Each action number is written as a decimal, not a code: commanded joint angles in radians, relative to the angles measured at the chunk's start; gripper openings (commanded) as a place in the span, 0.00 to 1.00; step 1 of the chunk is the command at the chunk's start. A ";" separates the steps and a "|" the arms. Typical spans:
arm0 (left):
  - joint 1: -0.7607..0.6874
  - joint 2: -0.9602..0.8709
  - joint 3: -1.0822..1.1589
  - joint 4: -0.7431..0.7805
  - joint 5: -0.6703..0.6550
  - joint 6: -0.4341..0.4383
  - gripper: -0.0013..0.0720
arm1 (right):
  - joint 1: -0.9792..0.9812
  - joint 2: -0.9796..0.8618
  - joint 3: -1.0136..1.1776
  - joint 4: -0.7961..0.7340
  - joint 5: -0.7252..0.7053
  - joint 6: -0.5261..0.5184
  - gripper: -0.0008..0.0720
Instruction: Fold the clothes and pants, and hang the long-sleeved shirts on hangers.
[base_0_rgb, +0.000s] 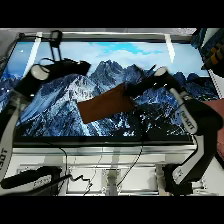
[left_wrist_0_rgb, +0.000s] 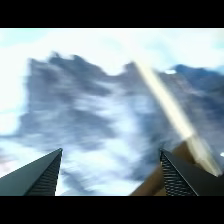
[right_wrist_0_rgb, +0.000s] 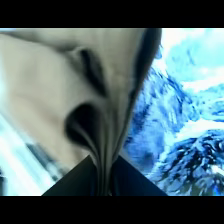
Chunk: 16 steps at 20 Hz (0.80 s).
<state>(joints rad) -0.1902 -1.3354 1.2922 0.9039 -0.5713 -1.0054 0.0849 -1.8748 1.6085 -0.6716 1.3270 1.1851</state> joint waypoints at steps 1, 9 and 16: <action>0.108 0.086 0.000 0.326 -0.161 0.000 0.95 | -0.137 0.119 0.061 0.048 0.061 0.018 0.03; 0.201 0.151 0.000 0.641 -0.559 0.000 0.95 | -0.591 0.414 0.137 -0.057 0.032 0.132 0.03; 0.200 0.151 0.000 0.640 -0.571 0.000 0.95 | -1.040 0.492 0.131 -0.431 0.062 0.360 0.03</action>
<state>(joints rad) 0.0082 -1.1862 1.2922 1.5261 -1.1202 -1.0054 -0.7811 -1.4063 1.7416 -0.9550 1.3750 1.4166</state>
